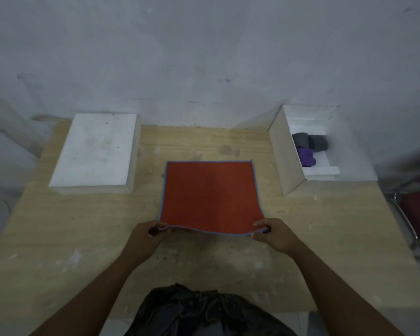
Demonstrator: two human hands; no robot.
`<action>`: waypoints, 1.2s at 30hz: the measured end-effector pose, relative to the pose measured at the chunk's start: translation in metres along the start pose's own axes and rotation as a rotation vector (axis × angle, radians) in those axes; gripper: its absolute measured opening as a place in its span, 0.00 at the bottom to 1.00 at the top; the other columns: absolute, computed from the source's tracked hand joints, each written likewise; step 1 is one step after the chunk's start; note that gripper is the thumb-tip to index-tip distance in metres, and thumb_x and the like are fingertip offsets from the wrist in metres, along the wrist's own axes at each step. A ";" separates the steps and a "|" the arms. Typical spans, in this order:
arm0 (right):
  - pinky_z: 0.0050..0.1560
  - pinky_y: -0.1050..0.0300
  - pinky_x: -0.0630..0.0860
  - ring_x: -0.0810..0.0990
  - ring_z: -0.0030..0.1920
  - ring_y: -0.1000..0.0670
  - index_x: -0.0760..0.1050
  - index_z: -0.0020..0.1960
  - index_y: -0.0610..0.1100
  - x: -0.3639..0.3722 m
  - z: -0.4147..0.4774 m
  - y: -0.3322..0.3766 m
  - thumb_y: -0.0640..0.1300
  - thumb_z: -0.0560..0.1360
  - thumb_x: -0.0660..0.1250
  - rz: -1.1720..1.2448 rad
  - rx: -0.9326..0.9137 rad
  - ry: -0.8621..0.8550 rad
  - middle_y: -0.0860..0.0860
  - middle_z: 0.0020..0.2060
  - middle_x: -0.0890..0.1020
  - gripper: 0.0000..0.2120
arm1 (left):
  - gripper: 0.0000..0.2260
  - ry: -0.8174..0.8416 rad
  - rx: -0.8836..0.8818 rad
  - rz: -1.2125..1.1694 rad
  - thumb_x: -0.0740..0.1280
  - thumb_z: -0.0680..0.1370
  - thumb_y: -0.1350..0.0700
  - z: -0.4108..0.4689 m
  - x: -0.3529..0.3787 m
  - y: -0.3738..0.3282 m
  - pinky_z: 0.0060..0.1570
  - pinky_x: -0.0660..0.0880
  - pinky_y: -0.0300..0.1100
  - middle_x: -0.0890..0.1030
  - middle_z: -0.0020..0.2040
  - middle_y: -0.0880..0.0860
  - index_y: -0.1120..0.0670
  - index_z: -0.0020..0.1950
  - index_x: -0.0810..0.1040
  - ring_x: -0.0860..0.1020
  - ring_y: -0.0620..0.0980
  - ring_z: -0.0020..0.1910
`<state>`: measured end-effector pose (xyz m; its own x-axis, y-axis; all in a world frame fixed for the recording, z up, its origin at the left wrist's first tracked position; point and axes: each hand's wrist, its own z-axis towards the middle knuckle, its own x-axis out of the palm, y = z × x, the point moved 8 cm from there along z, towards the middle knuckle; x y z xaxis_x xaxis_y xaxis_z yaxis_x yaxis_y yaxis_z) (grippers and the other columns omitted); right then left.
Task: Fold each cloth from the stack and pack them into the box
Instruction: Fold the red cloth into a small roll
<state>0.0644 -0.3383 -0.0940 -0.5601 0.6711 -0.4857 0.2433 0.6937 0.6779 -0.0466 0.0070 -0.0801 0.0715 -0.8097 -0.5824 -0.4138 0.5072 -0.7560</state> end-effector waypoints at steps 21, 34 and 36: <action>0.41 0.65 0.76 0.81 0.36 0.59 0.80 0.47 0.47 -0.030 0.016 0.009 0.37 0.77 0.65 0.314 -0.115 -0.190 0.53 0.37 0.84 0.07 | 0.05 -0.110 -0.096 -0.341 0.71 0.75 0.56 0.042 -0.009 -0.014 0.37 0.76 0.28 0.84 0.37 0.44 0.54 0.48 0.84 0.82 0.42 0.39; 0.24 0.70 0.69 0.73 0.22 0.62 0.79 0.46 0.46 -0.051 0.095 0.017 0.44 0.79 0.63 0.393 0.034 -0.323 0.60 0.22 0.78 0.06 | 0.13 -0.156 -0.219 -0.342 0.69 0.76 0.58 0.132 -0.010 -0.010 0.45 0.80 0.40 0.82 0.50 0.59 0.63 0.58 0.79 0.81 0.54 0.45; 0.23 0.71 0.68 0.72 0.22 0.62 0.78 0.47 0.45 -0.052 0.105 0.021 0.44 0.79 0.63 0.378 0.034 -0.307 0.60 0.21 0.78 0.07 | 0.13 -0.146 -0.240 -0.329 0.70 0.76 0.57 0.140 -0.009 -0.008 0.47 0.78 0.45 0.82 0.48 0.59 0.61 0.58 0.79 0.80 0.55 0.46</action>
<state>0.1817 -0.3307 -0.1125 -0.1689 0.9204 -0.3525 0.4136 0.3908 0.8223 0.0831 0.0520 -0.1108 0.3555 -0.8578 -0.3711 -0.5458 0.1318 -0.8275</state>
